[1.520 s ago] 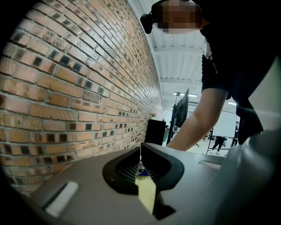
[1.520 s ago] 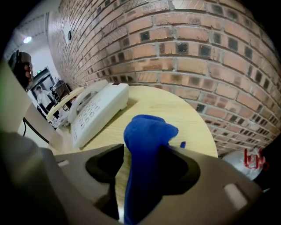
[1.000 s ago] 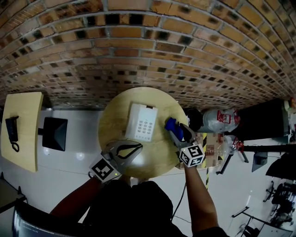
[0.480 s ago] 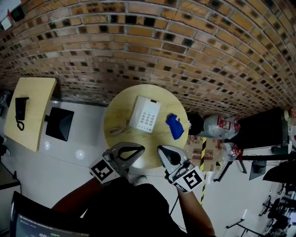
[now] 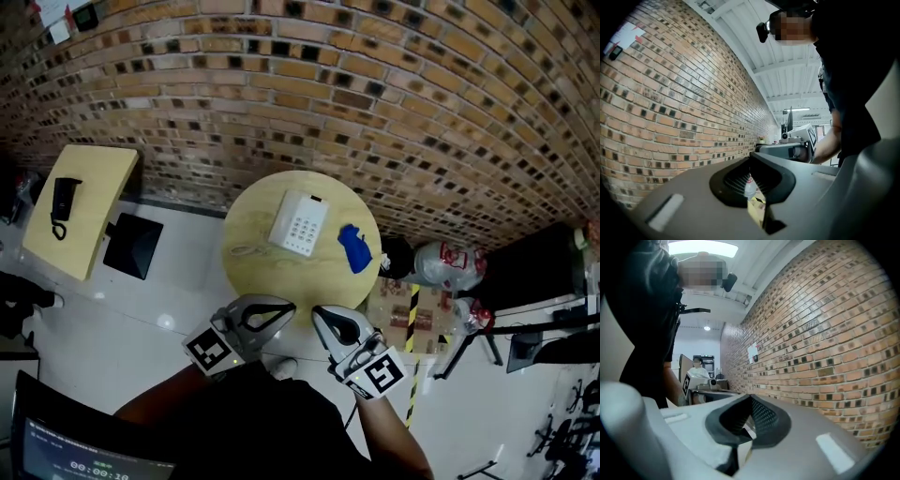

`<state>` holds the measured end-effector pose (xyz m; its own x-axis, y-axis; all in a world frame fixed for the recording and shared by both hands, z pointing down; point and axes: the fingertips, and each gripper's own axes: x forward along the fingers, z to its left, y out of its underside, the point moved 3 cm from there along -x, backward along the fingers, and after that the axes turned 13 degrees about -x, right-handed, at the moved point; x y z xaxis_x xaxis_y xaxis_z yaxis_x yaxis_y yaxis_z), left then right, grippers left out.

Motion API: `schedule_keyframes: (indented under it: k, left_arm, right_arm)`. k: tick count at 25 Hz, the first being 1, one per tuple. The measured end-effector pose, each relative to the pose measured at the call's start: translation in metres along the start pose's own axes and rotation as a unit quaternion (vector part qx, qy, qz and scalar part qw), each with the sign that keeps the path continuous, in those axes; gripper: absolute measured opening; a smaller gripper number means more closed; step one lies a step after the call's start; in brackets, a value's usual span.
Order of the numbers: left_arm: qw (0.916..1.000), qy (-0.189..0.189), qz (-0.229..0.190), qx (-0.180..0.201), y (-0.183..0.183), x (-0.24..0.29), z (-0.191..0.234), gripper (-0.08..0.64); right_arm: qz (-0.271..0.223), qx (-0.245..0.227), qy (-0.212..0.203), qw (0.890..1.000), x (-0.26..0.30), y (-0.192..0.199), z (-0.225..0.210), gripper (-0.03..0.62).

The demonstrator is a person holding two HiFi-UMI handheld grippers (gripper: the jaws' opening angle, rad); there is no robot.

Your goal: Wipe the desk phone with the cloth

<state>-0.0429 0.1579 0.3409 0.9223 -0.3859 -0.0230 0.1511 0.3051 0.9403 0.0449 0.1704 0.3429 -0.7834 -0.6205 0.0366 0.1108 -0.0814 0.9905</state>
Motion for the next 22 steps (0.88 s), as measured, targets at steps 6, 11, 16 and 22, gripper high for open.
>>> schedule_keyframes:
  k: [6,11,16,22]
  left_arm:
    - [0.9999,-0.003,0.003,0.014,0.001,-0.007,-0.024,0.0]
    - [0.9996,-0.001,-0.009,0.028,-0.003,-0.01,-0.035,0.0]
    - [0.9995,-0.005,-0.002,0.03,-0.002,-0.008,-0.036,0.0]
    - [0.9996,-0.005,-0.002,0.028,0.001,-0.01,-0.035,0.0]
  right_arm:
    - [-0.009,-0.006,-0.004,1.0,-0.011,-0.014,0.019,0.0]
    - [-0.014,-0.008,-0.01,1.0,-0.014,-0.017,0.029,0.0]
    - [-0.013,-0.01,-0.014,1.0,-0.017,-0.017,0.028,0.0]
    - [-0.01,-0.005,-0.013,1.0,-0.015,-0.013,0.029,0.0]
